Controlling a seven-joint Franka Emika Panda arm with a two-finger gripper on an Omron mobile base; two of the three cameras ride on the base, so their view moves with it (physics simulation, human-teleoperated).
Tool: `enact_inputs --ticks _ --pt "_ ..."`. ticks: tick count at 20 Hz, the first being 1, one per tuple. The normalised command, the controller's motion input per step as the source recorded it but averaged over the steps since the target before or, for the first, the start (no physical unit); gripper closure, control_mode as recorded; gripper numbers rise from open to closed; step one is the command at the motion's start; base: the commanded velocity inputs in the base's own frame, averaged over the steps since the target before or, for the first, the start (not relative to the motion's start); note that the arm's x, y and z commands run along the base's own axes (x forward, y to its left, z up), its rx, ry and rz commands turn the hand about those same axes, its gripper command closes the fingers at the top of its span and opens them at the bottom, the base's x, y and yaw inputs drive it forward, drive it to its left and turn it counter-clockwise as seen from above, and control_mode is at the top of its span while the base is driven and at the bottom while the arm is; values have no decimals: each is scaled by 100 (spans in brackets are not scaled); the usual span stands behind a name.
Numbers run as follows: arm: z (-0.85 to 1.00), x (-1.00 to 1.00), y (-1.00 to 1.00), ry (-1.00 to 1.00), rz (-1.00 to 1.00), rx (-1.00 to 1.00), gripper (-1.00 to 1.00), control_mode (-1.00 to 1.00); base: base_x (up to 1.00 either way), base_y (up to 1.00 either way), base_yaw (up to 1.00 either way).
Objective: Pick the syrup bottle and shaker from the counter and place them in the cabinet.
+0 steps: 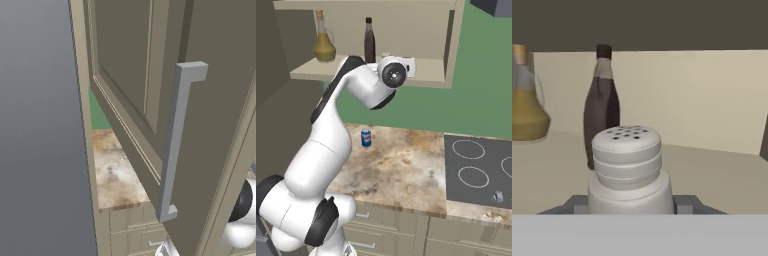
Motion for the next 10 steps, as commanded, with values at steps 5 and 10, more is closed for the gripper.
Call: enact_inputs --ticks 5,10 --pt "-10 37 -5 -2 0 0 100 -100 0 0 0" --pt "-8 45 -4 0 0 0 100 -100 0 0 0"
